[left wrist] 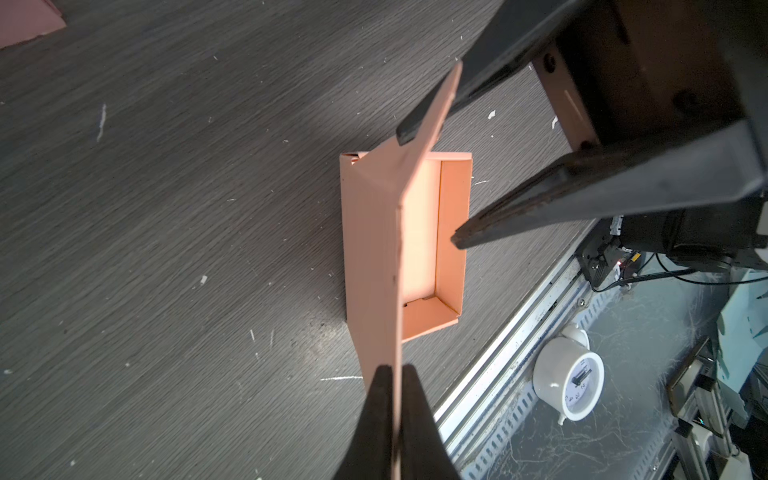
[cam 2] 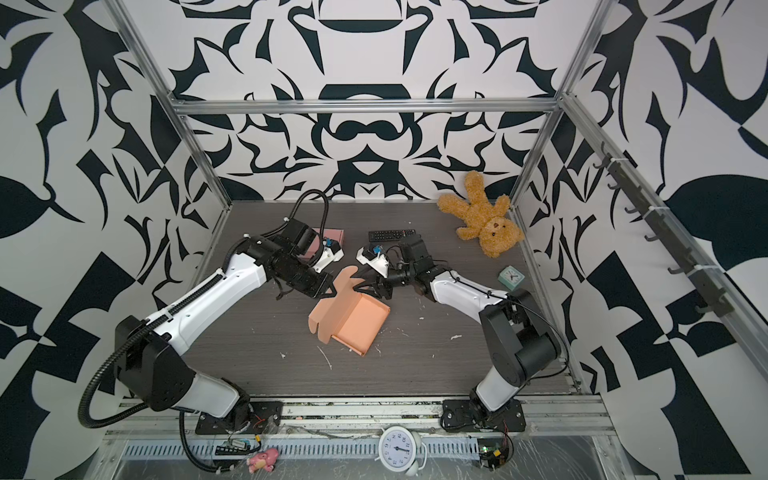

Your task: Fold the paper box

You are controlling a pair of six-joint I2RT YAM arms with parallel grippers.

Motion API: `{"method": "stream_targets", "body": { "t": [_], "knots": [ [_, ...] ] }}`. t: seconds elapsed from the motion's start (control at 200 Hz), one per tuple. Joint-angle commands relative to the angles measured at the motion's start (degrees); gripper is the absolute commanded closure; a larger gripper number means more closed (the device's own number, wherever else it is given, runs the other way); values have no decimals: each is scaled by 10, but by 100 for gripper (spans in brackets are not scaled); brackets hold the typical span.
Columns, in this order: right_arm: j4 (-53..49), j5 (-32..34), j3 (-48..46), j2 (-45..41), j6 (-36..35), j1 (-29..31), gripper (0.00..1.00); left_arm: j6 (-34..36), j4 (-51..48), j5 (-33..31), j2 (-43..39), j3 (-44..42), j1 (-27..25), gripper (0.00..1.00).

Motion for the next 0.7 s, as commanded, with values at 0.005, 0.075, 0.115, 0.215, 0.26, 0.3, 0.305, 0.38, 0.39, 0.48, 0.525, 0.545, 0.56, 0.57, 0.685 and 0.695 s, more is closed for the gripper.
{"method": "stream_targets", "body": {
  "t": [0.005, 0.075, 0.115, 0.215, 0.26, 0.3, 0.305, 0.38, 0.39, 0.48, 0.525, 0.545, 0.56, 0.57, 0.685, 0.695],
  "knots": [
    [-9, -15, 24, -6, -7, 5, 61, 12, -20, -3, 7, 17, -2, 91],
    [-16, -9, 25, -5, -11, 5, 66, 12, -20, -5, 8, 16, -2, 91],
    [-21, -5, 27, -4, -14, 6, 68, 13, -20, -6, 9, 15, -2, 91],
    [-41, 15, 36, 1, -26, 10, 75, 13, -19, -7, 10, 16, -2, 91],
    [-57, 21, 41, 4, -33, 10, 77, 13, -20, -6, 10, 16, -2, 91],
    [-65, 24, 45, 6, -36, 10, 78, 14, -20, -5, 9, 15, -2, 91],
    [-65, 24, 46, 6, -36, 10, 78, 14, -19, -5, 10, 15, -2, 91],
    [-64, 27, 46, 6, -36, 11, 78, 14, -20, -6, 8, 15, -2, 91],
    [-64, 28, 46, 6, -36, 12, 78, 14, -20, -6, 8, 15, -2, 91],
    [-68, 47, 48, 8, -37, 12, 78, 15, -20, -6, 8, 14, -2, 91],
    [-77, 54, 50, 9, -42, 12, 77, 15, -20, -6, 9, 14, -2, 91],
    [-79, 56, 51, 9, -43, 12, 77, 15, -20, -4, 9, 14, -2, 91],
    [-79, 57, 51, 9, -43, 12, 77, 15, -19, -4, 10, 14, -2, 91],
    [-78, 57, 51, 9, -43, 12, 76, 15, -19, -5, 10, 13, -2, 91],
    [-77, 62, 50, 9, -43, 12, 75, 16, -20, -5, 10, 14, -2, 91],
    [-77, 62, 50, 9, -43, 12, 75, 16, -20, -5, 10, 14, -2, 91]
  ]
}}
